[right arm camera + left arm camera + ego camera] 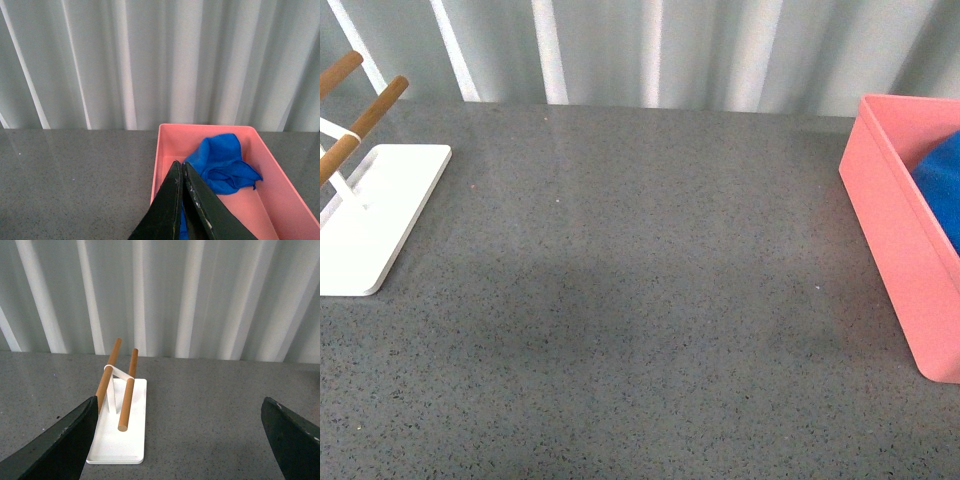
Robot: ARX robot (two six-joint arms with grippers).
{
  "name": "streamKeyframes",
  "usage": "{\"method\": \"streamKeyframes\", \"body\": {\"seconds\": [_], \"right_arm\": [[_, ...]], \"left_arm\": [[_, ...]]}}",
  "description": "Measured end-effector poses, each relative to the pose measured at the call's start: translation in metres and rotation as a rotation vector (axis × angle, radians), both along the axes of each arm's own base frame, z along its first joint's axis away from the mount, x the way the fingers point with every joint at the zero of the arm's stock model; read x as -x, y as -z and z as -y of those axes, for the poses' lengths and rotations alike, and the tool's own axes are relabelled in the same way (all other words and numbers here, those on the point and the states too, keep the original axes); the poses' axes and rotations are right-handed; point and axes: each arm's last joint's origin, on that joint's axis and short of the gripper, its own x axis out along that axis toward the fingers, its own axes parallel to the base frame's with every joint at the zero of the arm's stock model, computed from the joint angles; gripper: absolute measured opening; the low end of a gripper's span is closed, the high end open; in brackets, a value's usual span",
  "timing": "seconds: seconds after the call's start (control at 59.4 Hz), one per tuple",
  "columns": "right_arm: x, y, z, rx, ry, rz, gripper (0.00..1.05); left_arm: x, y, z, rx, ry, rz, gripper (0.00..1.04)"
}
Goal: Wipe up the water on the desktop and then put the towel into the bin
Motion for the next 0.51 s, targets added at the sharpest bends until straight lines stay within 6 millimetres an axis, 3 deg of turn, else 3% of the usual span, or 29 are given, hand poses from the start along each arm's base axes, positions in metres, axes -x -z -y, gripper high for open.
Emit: {"method": "streamKeyframes", "body": {"seconds": [0.067,0.118,0.505], "right_arm": [[0.0000,0.0000,0.0000,0.000,0.000,0.000,0.04],[0.0000,0.0000,0.0000,0.000,0.000,0.000,0.11],[0.0000,0.0000,0.0000,0.000,0.000,0.000,0.84]], "left_arm": [[0.0000,0.0000,0.0000,0.000,0.000,0.000,0.98],[0.0000,0.0000,0.0000,0.000,0.000,0.000,0.98],[0.0000,0.0000,0.0000,0.000,0.000,0.000,0.98]]}}
